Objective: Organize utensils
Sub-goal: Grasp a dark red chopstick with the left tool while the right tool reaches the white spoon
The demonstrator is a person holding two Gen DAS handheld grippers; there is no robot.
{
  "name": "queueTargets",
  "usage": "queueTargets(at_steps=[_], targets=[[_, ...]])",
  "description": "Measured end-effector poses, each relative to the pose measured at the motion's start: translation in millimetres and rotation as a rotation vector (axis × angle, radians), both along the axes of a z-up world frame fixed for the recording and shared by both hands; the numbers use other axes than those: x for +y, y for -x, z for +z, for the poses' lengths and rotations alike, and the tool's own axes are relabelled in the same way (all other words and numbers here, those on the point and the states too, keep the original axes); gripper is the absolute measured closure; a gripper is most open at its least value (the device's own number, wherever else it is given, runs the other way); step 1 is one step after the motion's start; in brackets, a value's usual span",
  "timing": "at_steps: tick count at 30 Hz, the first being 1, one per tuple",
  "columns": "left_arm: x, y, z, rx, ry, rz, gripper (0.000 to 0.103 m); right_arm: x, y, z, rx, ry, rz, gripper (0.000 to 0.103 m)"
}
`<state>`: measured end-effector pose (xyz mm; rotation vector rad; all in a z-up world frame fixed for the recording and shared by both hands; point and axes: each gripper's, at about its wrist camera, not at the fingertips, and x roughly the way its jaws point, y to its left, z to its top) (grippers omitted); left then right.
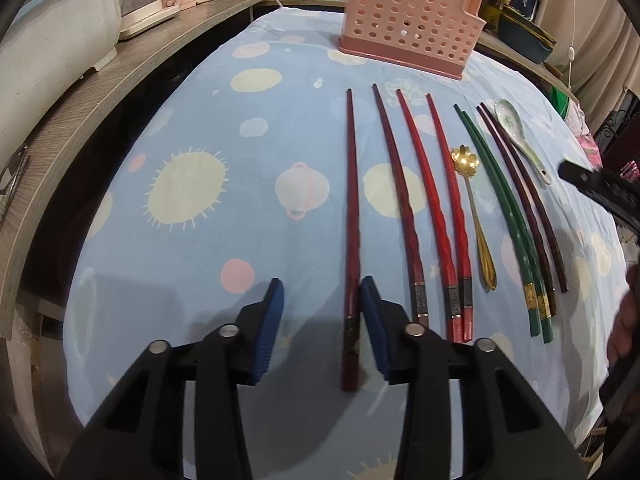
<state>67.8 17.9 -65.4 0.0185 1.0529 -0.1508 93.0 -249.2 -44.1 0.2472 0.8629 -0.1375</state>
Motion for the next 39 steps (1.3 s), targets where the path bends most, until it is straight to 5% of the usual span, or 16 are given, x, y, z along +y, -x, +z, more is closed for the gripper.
queueTargets(at_steps=[10,22,29,39], targets=[[1.0,-1.7,0.3,0.030,0.031,-0.011,0.073,-8.2,-42.2,-28.4,0.058,-0.048,0.020,0.089],[5.5,8.2,0.3,0.034,0.076,-0.011,0.073,-3.5,-17.8,-20.2,0.034,-0.055,0.023,0.098],[10.0,16.8,-0.6,0.039,0.121,-0.015,0.095,-6.9,10.5,-9.3,0.022,-0.066,0.000,0.098],[19.6,25.5,23.0,-0.037,0.126,-0.002,0.096,-12.5,46.7,25.1,-0.046,-0.079,-0.011,0.102]])
